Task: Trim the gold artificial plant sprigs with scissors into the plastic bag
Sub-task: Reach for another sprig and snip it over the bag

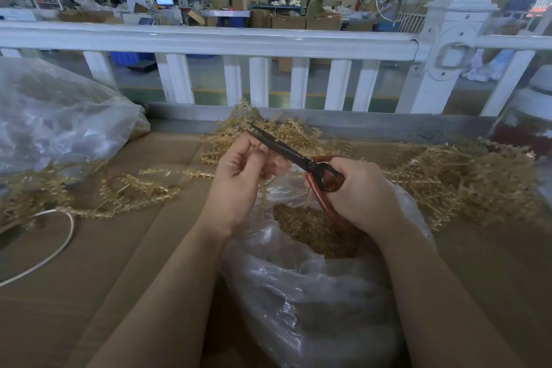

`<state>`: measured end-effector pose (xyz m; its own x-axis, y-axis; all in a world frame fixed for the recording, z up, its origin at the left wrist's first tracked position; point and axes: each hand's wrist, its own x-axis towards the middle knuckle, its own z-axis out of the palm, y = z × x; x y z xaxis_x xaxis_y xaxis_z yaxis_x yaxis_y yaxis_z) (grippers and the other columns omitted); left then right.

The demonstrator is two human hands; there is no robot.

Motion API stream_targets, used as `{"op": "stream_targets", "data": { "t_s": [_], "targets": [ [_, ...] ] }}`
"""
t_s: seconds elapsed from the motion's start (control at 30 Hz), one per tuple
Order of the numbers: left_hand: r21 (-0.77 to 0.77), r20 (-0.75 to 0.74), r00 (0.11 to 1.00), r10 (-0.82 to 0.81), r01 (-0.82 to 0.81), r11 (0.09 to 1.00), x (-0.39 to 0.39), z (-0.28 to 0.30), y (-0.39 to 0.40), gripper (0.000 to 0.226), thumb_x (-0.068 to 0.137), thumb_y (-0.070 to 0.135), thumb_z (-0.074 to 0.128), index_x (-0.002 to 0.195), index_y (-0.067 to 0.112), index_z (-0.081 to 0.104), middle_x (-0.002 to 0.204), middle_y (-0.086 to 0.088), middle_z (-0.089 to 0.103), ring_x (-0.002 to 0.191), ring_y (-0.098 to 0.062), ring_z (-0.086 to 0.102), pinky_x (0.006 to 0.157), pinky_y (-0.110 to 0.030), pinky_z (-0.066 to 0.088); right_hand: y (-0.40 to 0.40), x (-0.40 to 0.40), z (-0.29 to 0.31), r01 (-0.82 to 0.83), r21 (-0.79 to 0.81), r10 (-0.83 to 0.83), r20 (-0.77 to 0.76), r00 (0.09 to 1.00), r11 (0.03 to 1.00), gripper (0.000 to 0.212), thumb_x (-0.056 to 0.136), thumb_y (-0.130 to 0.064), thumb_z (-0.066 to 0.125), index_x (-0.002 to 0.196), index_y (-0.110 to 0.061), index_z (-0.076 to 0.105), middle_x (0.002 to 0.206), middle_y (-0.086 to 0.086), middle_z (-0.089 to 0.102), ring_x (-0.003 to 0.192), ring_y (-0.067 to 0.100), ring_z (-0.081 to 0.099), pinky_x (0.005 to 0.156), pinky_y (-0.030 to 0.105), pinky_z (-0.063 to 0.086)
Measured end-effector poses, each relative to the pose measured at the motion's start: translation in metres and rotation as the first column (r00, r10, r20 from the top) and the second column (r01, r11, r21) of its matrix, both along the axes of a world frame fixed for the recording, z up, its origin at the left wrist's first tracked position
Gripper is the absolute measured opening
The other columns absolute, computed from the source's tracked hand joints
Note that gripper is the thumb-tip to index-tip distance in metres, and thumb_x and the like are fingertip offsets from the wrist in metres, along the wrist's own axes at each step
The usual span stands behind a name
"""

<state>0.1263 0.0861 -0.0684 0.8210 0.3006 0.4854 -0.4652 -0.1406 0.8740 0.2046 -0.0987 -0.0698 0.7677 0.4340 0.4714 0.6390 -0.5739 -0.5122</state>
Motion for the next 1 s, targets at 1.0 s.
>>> {"op": "stream_targets", "data": {
  "t_s": [1.0],
  "targets": [
    [-0.382, -0.205, 0.928, -0.311, 0.217, 0.898, -0.005, 0.009, -0.003, 0.048, 0.080, 0.047, 0.072, 0.104, 0.008, 0.060, 0.107, -0.026, 0.069, 0.090, -0.032, 0.069, 0.075, -0.035, 0.055, 0.001, -0.010, 0.019, 0.038, 0.605, 0.270, -0.410, 0.871, 0.796, 0.013, 0.084, -0.018, 0.082, 0.073, -0.019, 0.076, 0.066, -0.001, 0.072, 0.058, 0.009, 0.068, 0.058, 0.015, 0.054]
  ]
}}
